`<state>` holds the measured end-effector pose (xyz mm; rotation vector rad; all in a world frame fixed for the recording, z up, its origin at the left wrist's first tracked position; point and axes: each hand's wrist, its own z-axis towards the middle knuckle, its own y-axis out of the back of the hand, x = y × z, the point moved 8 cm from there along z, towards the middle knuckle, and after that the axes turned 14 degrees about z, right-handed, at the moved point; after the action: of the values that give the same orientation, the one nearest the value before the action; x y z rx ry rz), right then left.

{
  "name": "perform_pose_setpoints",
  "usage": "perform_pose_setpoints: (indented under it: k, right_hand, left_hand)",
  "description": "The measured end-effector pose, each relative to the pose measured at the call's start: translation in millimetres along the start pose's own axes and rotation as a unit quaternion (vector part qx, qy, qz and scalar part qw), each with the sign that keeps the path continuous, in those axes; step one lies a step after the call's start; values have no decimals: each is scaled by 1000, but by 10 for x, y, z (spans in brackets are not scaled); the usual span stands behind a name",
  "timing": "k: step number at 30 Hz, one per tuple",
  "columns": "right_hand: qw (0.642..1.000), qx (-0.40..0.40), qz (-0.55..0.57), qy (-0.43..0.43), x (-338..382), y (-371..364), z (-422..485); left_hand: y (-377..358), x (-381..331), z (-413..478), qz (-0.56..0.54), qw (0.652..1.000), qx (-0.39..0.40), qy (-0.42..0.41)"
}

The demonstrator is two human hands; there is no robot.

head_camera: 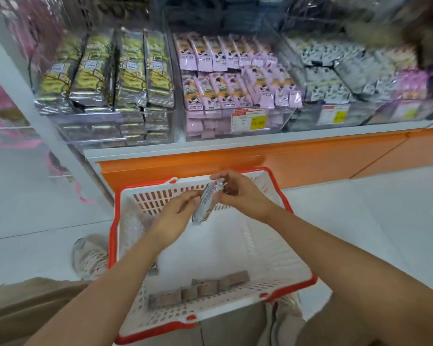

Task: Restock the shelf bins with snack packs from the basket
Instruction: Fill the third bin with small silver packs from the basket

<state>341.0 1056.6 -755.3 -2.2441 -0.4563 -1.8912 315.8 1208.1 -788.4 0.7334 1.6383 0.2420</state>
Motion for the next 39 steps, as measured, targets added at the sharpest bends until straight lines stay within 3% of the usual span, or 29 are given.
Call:
perform_pose_setpoints:
  k: [6,13,21,23,26,27,29,31,34,39]
  right_hand:
    - [991,-87,58,85,564,345,-387]
    - [979,-145,30,138,897,750,-719]
    - [976,-122,-80,160,1210,1067,-993]
    - [971,-143,-97,165,1275,1225,-1003]
    - [947,-219,-124,199,1495,1596,-1016]
    - [933,-253,-142,212,1584,1744,-1020]
    - [904,-319,-184,216,1721,2057,-992]
    - [875,-373,-232,203,1807,2345,-914]
    - [846,-404,-301,172,1864,2615,-711]
    - [824,-400,-370,157,1834,2746,-295]
  left_hand:
    - [-98,-655,-6,-120,991,-5,-59]
    - [-383,-1226,41,-267,963,33,-27]
    - [-228,-1757,255,-333,942,-18,-36]
    - [-202,-1917,304,-286,956,-35,-54]
    - [-28,-2142,367,-83,982,-122,-116]
    - [85,-2213,379,15,973,-178,-147]
    - [269,-2297,397,202,922,-270,-191]
    - [340,-2241,507,326,882,-287,-184]
    - [331,-2078,680,414,858,-260,-157]
    - [284,-1953,766,453,839,-255,-161]
